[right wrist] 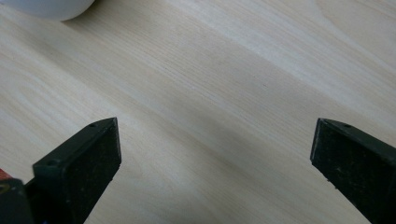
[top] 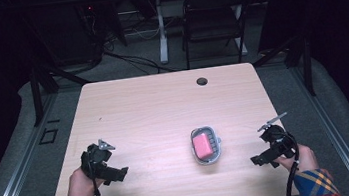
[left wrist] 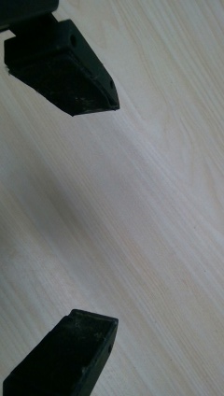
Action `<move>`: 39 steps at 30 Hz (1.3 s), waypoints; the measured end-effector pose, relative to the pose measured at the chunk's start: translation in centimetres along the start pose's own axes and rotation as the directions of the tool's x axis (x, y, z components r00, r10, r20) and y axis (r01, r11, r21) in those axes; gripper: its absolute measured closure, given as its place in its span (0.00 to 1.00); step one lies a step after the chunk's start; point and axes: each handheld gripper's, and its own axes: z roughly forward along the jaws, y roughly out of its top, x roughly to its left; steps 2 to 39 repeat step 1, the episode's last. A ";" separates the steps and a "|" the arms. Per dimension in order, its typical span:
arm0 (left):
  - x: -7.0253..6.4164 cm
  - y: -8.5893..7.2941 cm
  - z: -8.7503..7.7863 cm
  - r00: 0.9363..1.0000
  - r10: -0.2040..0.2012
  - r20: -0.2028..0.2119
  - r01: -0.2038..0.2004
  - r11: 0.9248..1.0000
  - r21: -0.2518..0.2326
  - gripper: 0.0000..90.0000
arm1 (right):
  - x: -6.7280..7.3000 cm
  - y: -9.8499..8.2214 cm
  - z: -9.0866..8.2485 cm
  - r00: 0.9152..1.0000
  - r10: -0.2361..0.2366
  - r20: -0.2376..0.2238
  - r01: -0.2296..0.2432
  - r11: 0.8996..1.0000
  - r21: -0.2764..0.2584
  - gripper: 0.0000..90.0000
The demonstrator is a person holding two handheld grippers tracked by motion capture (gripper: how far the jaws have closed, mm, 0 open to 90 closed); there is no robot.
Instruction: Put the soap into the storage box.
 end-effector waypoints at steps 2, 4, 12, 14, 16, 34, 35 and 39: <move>0.0 0.0 0.0 1.000 0.000 0.001 0.000 1.000 0.000 0.00 | 0.1 0.1 0.0 1.000 -0.019 0.015 0.019 1.000 0.008 0.04; 0.0 0.0 0.0 1.000 0.000 0.001 0.000 1.000 0.000 0.00 | 0.1 0.1 0.0 1.000 -0.019 0.015 0.019 1.000 0.008 0.04; 0.0 0.0 0.0 1.000 0.000 0.001 0.000 1.000 0.000 0.00 | 0.1 0.1 0.0 1.000 -0.019 0.015 0.019 1.000 0.008 0.04; 0.0 0.0 0.0 1.000 0.000 0.001 0.000 1.000 0.000 0.00 | 0.1 0.1 0.0 1.000 -0.019 0.015 0.019 1.000 0.008 0.04; 0.0 0.0 0.0 1.000 0.000 0.001 0.000 1.000 0.000 0.00 | 0.1 0.1 0.0 1.000 -0.019 0.015 0.019 1.000 0.008 0.04; 0.0 0.0 0.0 1.000 0.000 0.001 0.000 1.000 0.000 0.00 | 0.1 0.1 0.0 1.000 -0.019 0.015 0.019 1.000 0.008 0.04; 0.0 0.0 0.0 1.000 0.000 0.001 0.000 1.000 0.000 0.00 | 0.1 0.1 0.0 1.000 -0.019 0.015 0.019 1.000 0.008 0.04; 0.0 0.0 0.0 1.000 0.000 0.001 0.000 1.000 0.000 0.00 | 0.1 0.1 0.0 1.000 -0.019 0.015 0.019 1.000 0.008 0.04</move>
